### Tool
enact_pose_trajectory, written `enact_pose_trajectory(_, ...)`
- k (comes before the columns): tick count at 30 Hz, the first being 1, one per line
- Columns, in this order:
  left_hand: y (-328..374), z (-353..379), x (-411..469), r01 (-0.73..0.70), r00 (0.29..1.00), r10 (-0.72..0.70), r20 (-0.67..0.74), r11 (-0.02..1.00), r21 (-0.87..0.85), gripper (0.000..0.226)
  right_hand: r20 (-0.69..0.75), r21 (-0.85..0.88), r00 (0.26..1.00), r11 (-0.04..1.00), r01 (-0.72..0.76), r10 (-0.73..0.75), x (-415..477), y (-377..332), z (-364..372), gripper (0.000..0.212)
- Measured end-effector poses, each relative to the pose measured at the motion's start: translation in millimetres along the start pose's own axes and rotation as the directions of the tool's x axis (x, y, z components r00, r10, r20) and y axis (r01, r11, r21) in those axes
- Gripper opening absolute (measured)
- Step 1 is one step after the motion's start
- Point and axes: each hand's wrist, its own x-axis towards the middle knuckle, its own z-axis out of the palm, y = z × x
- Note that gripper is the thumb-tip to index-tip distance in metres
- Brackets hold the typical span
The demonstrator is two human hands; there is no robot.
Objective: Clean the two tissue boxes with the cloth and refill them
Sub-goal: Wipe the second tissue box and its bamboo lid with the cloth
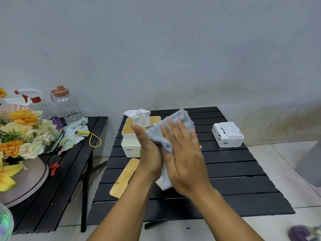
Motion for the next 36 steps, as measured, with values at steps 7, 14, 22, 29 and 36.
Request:
enact_pose_trajectory(7,-4,5,-4,-0.081,0.994,0.100,-0.042,0.946,0.315,0.091,-0.029,0.189,0.956,0.940,-0.283,0.293,2,11,-3,0.058)
enact_pose_trajectory(14,13,-5,8,0.095,0.994,-0.076,0.077,0.951,-0.295,0.090,0.151,0.001,0.987,0.998,0.058,-0.058,-11,-8,-8,0.054)
enact_pose_trajectory(22,8,-1,5,0.332,0.927,-0.233,0.294,0.875,-0.352,0.076,0.053,-0.076,0.982,0.981,-0.178,0.183,6,4,-11,0.058)
enact_pose_trajectory(29,17,-13,11,0.292,0.954,-0.230,0.193,0.864,-0.411,0.066,0.204,-0.067,0.979,0.997,0.026,-0.012,-20,-8,-10,0.059)
enact_pose_trajectory(36,10,-14,13,0.344,0.934,-0.272,0.233,0.862,-0.371,0.064,0.015,-0.119,0.983,0.976,-0.182,0.185,2,6,-13,0.058)
